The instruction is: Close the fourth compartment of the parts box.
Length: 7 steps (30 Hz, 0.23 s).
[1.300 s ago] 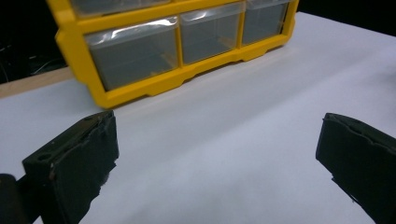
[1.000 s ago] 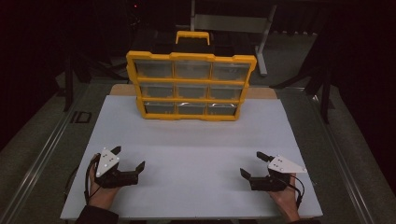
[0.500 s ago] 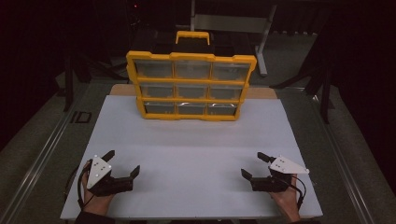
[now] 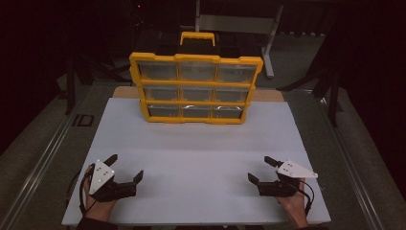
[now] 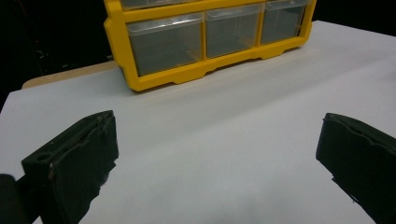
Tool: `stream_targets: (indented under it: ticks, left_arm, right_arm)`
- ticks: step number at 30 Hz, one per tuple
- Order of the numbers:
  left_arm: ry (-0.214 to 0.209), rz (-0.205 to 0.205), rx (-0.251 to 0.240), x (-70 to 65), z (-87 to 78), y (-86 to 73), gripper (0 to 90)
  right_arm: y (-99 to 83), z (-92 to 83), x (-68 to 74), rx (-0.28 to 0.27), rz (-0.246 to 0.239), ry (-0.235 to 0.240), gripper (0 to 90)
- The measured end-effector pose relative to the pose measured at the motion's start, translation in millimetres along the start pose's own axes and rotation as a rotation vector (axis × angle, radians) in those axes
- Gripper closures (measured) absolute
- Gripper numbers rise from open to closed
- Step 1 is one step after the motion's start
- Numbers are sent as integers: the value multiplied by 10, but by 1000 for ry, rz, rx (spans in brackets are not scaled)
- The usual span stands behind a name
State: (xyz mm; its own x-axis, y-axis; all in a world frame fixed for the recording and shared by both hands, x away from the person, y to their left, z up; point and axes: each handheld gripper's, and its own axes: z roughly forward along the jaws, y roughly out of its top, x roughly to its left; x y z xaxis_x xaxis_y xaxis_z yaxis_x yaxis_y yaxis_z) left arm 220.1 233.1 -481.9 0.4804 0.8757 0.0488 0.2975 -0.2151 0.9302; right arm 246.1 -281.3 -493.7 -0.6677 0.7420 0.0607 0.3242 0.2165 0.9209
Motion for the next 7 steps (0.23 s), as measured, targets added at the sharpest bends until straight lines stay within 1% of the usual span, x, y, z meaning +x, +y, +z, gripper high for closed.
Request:
stream_targets:
  ticks: [7]
  left_arm:
    - [4,5,4,-7,7,-1,0]
  right_arm:
    - [-5,20,2,15,0,7,86]
